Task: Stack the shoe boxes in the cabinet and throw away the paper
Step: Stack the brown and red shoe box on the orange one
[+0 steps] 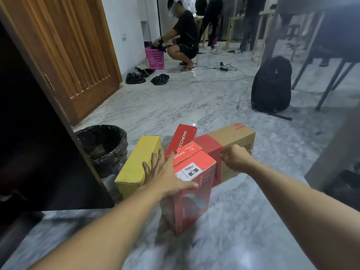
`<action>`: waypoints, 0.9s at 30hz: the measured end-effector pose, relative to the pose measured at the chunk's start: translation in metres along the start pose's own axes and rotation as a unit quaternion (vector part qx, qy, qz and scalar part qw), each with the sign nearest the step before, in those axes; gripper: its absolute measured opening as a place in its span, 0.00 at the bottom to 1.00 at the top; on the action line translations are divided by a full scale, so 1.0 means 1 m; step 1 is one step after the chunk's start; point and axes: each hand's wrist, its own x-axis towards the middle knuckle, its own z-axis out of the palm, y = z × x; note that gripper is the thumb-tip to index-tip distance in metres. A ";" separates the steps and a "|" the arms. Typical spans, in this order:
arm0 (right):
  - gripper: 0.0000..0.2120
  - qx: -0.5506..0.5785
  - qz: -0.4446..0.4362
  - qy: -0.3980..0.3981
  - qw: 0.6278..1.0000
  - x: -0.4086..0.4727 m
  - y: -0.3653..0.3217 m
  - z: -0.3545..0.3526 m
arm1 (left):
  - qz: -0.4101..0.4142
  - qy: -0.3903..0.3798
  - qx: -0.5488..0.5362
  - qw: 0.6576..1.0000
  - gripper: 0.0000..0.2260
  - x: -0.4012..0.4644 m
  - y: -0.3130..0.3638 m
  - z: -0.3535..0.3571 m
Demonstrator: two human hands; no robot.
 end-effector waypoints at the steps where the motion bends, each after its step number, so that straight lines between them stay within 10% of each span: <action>1: 0.13 0.003 0.007 -0.001 1.000 0.004 0.004 0.002 | 0.010 -0.007 0.019 1.000 0.60 0.004 0.002 0.001; 17: 0.11 -0.039 -0.075 -0.045 0.995 0.052 -0.005 0.047 | -0.028 0.012 0.083 0.996 0.50 0.039 -0.028 -0.018; 27: 0.33 -0.175 -0.083 -0.049 0.980 0.068 0.010 0.082 | 0.068 0.084 0.171 0.979 0.44 0.026 0.000 0.014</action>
